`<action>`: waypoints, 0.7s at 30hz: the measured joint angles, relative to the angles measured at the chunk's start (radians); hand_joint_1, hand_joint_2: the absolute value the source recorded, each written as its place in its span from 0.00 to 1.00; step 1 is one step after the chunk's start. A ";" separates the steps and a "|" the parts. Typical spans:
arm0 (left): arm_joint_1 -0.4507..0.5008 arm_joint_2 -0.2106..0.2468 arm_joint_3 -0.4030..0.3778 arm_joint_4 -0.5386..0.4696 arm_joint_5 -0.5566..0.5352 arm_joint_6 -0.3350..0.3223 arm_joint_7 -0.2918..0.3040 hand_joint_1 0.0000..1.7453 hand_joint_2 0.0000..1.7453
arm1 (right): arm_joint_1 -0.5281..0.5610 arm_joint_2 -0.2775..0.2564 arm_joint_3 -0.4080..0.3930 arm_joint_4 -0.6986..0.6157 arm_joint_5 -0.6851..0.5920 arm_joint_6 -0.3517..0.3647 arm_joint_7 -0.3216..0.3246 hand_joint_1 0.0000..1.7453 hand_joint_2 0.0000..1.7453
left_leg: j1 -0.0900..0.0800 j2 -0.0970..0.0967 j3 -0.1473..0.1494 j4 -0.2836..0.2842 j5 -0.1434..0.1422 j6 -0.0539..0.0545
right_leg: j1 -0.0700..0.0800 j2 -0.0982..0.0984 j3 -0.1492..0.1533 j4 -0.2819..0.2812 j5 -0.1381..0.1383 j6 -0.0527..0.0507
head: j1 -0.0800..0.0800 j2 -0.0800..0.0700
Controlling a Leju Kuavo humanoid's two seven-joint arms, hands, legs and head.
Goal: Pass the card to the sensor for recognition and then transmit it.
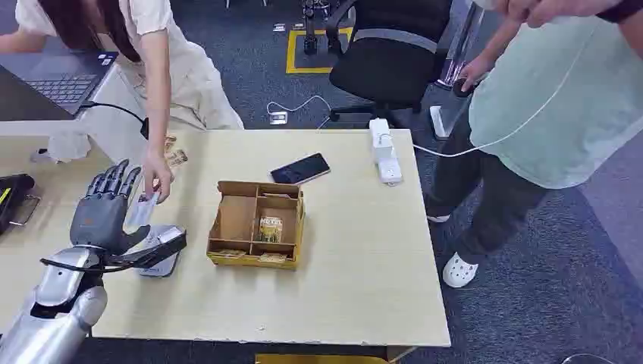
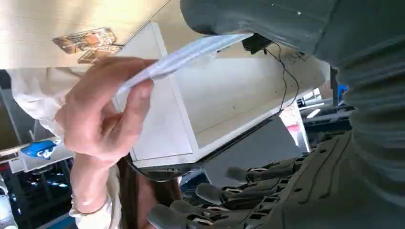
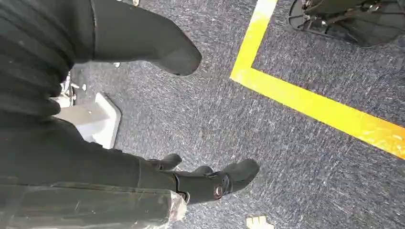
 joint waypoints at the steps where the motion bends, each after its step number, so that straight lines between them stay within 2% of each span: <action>1: 0.000 0.000 0.000 0.000 0.000 0.000 0.000 0.00 1.00 | 0.000 0.000 0.000 0.000 0.000 0.000 0.000 0.00 1.00 | 0.000 0.000 0.000 0.000 0.000 0.000 | 0.000 0.000 0.000 0.000 0.000 0.000 | 0.000 0.000; 7: -0.001 0.000 0.000 0.001 0.001 0.000 0.000 0.00 1.00 | 0.000 0.000 0.000 0.000 0.000 0.000 0.000 0.00 1.00 | 0.000 0.000 0.000 0.000 0.000 0.000 | 0.000 0.000 0.000 0.000 0.000 0.000 | 0.000 0.000; 8: -0.001 0.000 0.000 0.001 0.002 0.000 0.000 0.41 1.00 | 0.000 0.000 0.000 0.000 0.000 0.000 0.000 0.00 1.00 | 0.000 0.000 0.000 0.000 0.000 0.000 | 0.000 0.000 0.000 0.000 0.000 0.000 | 0.000 0.000; 9: -0.001 0.000 0.000 0.001 0.003 -0.001 0.000 0.89 1.00 | 0.000 0.000 0.000 0.000 0.000 0.000 0.000 0.00 1.00 | 0.000 0.000 0.000 0.000 0.000 0.000 | 0.000 0.000 0.000 0.000 0.000 0.000 | 0.000 0.000; 10: -0.001 0.000 0.000 0.002 0.007 -0.003 -0.001 1.00 1.00 | 0.000 0.000 0.000 0.000 0.000 0.000 0.000 0.00 1.00 | 0.000 0.000 0.000 0.000 0.000 0.000 | 0.000 0.000 0.000 0.000 0.000 0.000 | 0.000 0.000; 11: -0.002 0.000 0.000 0.002 0.010 -0.003 -0.002 1.00 1.00 | 0.000 0.000 0.000 0.000 -0.002 0.000 0.000 0.00 1.00 | 0.000 0.000 0.000 0.000 0.000 0.000 | 0.000 0.000 0.000 0.000 0.000 0.000 | 0.000 0.000; 12: -0.002 0.000 0.000 0.003 0.011 -0.006 -0.004 0.92 1.00 | 0.000 0.000 0.000 0.000 -0.002 0.000 0.000 0.00 1.00 | 0.000 0.000 0.000 0.000 0.000 0.000 | 0.000 0.000 0.000 0.000 0.000 0.000 | 0.000 0.000; 15: -0.003 0.000 0.000 0.005 0.014 -0.012 -0.007 0.98 1.00 | 0.000 0.000 0.000 0.000 -0.002 0.000 0.000 0.00 1.00 | 0.000 0.000 0.000 0.000 0.000 0.000 | 0.000 0.000 0.000 0.000 0.000 0.000 | 0.000 0.000; 21: -0.004 0.001 0.000 0.008 0.019 -0.018 -0.008 1.00 1.00 | 0.000 0.000 0.000 0.000 -0.002 -0.004 0.000 0.00 1.00 | 0.000 0.000 0.000 0.000 0.000 0.000 | 0.000 0.000 0.000 0.000 0.000 0.000 | 0.000 0.000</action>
